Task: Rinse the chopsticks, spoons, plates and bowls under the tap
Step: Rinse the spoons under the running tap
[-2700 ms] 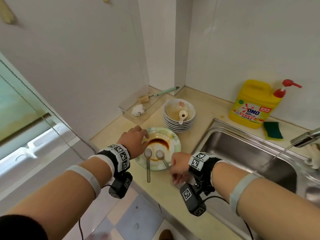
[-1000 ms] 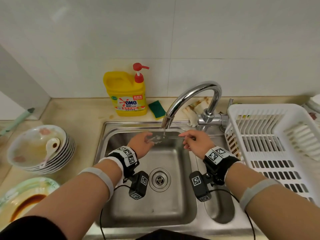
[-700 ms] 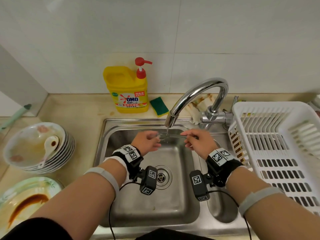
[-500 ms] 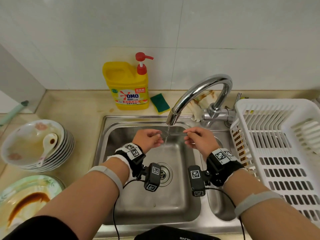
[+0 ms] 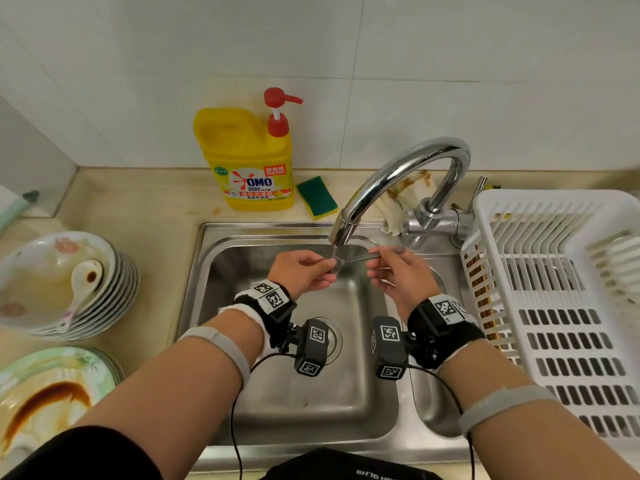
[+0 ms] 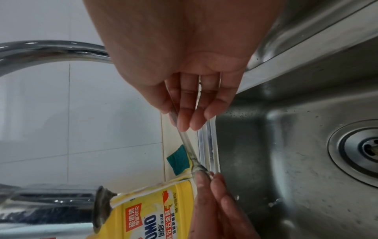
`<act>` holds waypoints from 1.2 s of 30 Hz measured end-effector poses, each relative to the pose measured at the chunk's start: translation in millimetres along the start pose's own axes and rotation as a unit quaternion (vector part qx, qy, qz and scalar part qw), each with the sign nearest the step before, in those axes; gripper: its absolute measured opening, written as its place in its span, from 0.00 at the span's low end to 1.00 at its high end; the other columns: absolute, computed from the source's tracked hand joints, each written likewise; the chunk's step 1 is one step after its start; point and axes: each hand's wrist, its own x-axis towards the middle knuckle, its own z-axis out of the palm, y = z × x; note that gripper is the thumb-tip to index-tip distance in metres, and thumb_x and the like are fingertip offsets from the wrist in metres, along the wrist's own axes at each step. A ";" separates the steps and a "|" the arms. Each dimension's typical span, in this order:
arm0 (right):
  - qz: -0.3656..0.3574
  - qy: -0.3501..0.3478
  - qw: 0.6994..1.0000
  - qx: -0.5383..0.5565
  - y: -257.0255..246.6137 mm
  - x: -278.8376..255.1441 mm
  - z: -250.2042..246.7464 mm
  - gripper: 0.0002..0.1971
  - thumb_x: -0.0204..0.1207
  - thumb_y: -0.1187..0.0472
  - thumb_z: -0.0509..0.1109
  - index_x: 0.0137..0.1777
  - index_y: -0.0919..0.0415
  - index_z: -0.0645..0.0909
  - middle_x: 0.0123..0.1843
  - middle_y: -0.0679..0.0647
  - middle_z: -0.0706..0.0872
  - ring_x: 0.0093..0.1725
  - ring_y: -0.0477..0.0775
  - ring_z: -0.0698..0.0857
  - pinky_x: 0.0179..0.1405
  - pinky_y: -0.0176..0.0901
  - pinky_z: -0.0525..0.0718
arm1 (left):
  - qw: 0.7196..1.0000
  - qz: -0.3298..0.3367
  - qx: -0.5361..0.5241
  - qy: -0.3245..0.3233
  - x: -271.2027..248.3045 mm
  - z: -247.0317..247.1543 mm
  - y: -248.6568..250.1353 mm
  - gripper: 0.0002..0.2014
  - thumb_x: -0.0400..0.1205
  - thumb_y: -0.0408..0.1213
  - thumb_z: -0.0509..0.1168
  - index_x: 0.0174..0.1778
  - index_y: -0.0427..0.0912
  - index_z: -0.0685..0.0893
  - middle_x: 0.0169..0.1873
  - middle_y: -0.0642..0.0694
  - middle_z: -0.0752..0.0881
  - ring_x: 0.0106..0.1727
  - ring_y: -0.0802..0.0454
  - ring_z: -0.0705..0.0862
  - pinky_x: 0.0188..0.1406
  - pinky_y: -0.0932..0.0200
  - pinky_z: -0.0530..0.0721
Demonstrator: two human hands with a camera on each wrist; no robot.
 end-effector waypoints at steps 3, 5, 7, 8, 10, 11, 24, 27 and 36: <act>0.005 -0.003 1.000 -0.005 4.5 1.5 -0.2 0.06 0.85 0.64 0.70 0.50 0.61 0.89 0.35 0.54 0.89 0.34 0.50 0.86 0.36 0.38 0.84 | 1.000 -0.004 -0.018 -0.013 -0.9 4.2 1.3 0.06 0.82 0.28 0.73 0.53 0.31 0.88 0.37 0.40 0.94 0.39 0.51 0.94 0.37 0.66 0.90; 0.010 -0.003 1.000 -0.010 7.9 3.1 1.7 0.03 0.83 0.65 0.73 0.50 0.61 0.89 0.36 0.55 0.90 0.35 0.50 0.86 0.37 0.38 0.83 | 0.999 -0.008 -0.019 -0.025 -1.2 4.6 1.7 0.06 0.84 0.25 0.70 0.56 0.31 0.88 0.39 0.40 0.94 0.40 0.50 0.94 0.39 0.65 0.91; 0.018 -0.006 1.000 -0.006 10.3 4.8 4.8 0.03 0.82 0.66 0.74 0.49 0.61 0.89 0.35 0.55 0.90 0.34 0.49 0.86 0.37 0.38 0.83 | 0.999 -0.014 -0.018 -0.035 -1.3 1.7 1.2 0.07 0.86 0.24 0.66 0.58 0.31 0.87 0.41 0.39 0.94 0.42 0.49 0.94 0.42 0.64 0.91; 0.024 -0.008 1.000 -0.002 11.3 6.1 6.6 0.03 0.82 0.66 0.74 0.48 0.61 0.89 0.35 0.55 0.90 0.33 0.48 0.86 0.37 0.37 0.83 | 0.999 -0.018 -0.018 -0.038 -1.7 -0.5 0.7 0.08 0.87 0.23 0.65 0.58 0.30 0.87 0.42 0.39 0.93 0.43 0.49 0.94 0.44 0.63 0.91; 0.041 -0.020 0.999 0.005 13.1 8.1 10.7 0.02 0.81 0.66 0.75 0.50 0.63 0.89 0.36 0.55 0.90 0.33 0.48 0.86 0.36 0.36 0.83 | 0.999 -0.022 -0.023 -0.037 -3.7 -5.7 0.0 0.09 0.87 0.21 0.63 0.58 0.29 0.87 0.43 0.39 0.93 0.42 0.50 0.94 0.46 0.63 0.92; 0.051 -0.025 0.998 0.006 14.5 9.6 12.9 0.03 0.80 0.66 0.76 0.51 0.63 0.89 0.37 0.56 0.90 0.34 0.47 0.86 0.37 0.35 0.83 | 0.999 -0.020 -0.028 -0.033 -4.5 -8.5 -0.4 0.09 0.86 0.20 0.63 0.57 0.29 0.87 0.43 0.39 0.92 0.42 0.51 0.93 0.47 0.63 0.91; 0.089 -0.049 0.993 0.062 28.7 15.4 41.1 0.11 0.87 0.57 0.68 0.51 0.63 0.89 0.38 0.55 0.93 0.34 0.47 0.88 0.36 0.34 0.86 | 0.996 -0.042 -0.066 0.047 -13.5 -47.3 -2.8 0.07 0.87 0.28 0.66 0.57 0.29 0.87 0.42 0.40 0.93 0.39 0.54 0.93 0.40 0.66 0.90; 0.116 -0.045 0.990 0.065 30.2 15.1 47.1 0.22 0.91 0.48 0.59 0.52 0.63 0.89 0.40 0.57 0.93 0.36 0.48 0.89 0.38 0.38 0.86 | 0.995 -0.043 -0.066 0.065 -13.3 -48.0 -2.5 0.07 0.88 0.26 0.65 0.58 0.29 0.85 0.43 0.39 0.92 0.36 0.55 0.93 0.38 0.66 0.90; 0.073 -0.042 0.996 0.010 33.2 12.6 52.1 0.10 0.79 0.63 0.78 0.56 0.69 0.89 0.37 0.56 0.91 0.35 0.48 0.85 0.37 0.36 0.84 | 0.996 -0.035 -0.037 0.078 -17.9 -58.8 -3.2 0.01 0.84 0.26 0.70 0.49 0.34 0.86 0.37 0.40 0.90 0.32 0.56 0.89 0.36 0.66 0.88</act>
